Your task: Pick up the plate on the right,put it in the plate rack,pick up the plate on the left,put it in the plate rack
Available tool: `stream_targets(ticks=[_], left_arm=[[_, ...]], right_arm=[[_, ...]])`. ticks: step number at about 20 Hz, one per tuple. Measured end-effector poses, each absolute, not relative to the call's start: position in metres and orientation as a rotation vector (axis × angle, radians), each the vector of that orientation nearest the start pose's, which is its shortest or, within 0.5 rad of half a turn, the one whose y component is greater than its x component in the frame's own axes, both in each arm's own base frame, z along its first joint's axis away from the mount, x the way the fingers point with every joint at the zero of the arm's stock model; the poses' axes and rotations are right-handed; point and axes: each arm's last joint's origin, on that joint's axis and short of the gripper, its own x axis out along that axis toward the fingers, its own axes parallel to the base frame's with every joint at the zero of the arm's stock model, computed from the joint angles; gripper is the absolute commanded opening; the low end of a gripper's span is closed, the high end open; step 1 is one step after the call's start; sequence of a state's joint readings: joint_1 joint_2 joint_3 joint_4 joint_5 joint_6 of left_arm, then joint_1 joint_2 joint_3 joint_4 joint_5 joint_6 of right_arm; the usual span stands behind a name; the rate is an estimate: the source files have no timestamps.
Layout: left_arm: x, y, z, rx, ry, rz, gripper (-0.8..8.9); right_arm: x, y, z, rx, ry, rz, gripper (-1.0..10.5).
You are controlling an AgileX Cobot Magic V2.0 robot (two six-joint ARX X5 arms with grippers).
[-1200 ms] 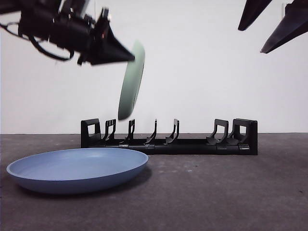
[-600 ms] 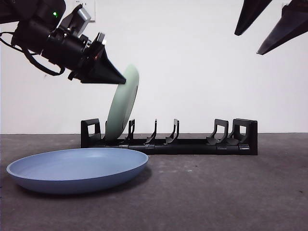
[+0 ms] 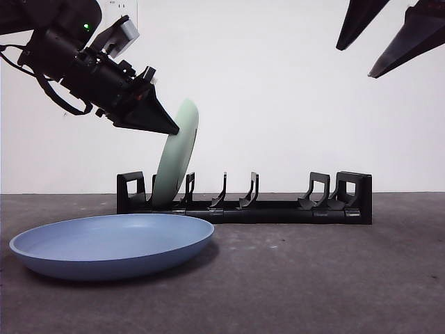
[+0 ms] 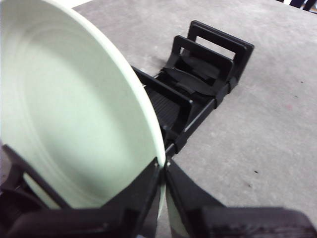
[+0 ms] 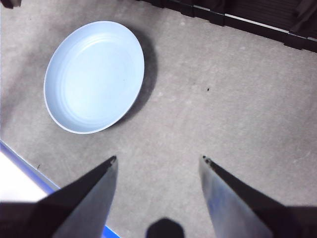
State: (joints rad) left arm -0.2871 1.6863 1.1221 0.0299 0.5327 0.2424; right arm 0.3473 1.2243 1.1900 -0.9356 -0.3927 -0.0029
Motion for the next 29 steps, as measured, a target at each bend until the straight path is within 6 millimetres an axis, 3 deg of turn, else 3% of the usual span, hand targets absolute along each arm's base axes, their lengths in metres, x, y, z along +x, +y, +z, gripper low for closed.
stream_targets(ticks=[6,9,19,21,24,29], left_arm=[[0.344,-0.134,0.237,0.173,0.456,-0.891,0.12],[0.344,-0.134,0.236,0.194,0.468,-0.847,1.38],[0.340,-0.132,0.233,0.196,0.537,-0.836,2.00],[0.334,-0.128,0.241,0.193,0.560,-0.833,2.00],[0.318,-0.122,0.271,0.198,0.505,-0.829,1.99],[0.272,-0.106,0.318,0.199,0.476,-0.826,1.99]], right_arm=[[0.213,0.089,0.325,0.030,0.995,0.676,2.8],[0.212,0.089,0.325,0.034,1.007,0.674,2.8],[0.212,0.089,0.325,0.044,1.009,0.686,2.8],[0.213,0.089,0.326,0.044,0.997,0.688,2.8],[0.215,0.090,0.328,0.043,0.960,0.692,2.8],[0.221,0.095,0.330,0.063,0.912,0.698,2.8]])
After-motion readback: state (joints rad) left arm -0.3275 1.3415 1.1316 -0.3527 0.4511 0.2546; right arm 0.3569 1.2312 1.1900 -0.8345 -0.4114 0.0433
